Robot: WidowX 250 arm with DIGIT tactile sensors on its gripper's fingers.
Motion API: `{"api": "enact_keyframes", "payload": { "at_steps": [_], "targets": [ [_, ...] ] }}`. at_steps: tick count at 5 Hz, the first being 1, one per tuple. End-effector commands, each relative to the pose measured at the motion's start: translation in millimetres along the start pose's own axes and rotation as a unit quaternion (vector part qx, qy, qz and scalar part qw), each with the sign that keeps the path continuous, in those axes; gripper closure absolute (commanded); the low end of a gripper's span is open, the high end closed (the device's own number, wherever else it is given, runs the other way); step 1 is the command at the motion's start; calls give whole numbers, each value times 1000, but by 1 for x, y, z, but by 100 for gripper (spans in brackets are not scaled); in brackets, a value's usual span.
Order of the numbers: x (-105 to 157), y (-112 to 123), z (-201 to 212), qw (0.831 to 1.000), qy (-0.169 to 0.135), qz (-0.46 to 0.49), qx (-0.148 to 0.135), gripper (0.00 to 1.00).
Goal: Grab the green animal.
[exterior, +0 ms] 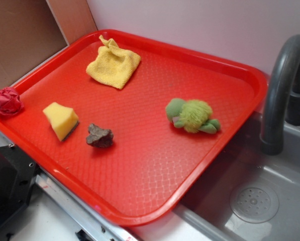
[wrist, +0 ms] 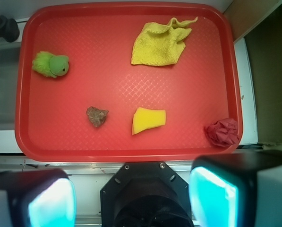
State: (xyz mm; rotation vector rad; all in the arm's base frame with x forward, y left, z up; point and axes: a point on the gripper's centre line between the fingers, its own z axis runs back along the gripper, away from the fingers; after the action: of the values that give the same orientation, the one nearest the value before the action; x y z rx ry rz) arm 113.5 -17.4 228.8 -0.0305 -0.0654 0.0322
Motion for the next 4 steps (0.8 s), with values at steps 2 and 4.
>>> {"api": "enact_keyframes", "payload": {
  "at_steps": [2, 4],
  "targets": [
    [74, -34, -37, 961, -97, -260, -4, 0],
    [115, -86, -84, 890, -116, -439, -45, 0]
  ]
}}
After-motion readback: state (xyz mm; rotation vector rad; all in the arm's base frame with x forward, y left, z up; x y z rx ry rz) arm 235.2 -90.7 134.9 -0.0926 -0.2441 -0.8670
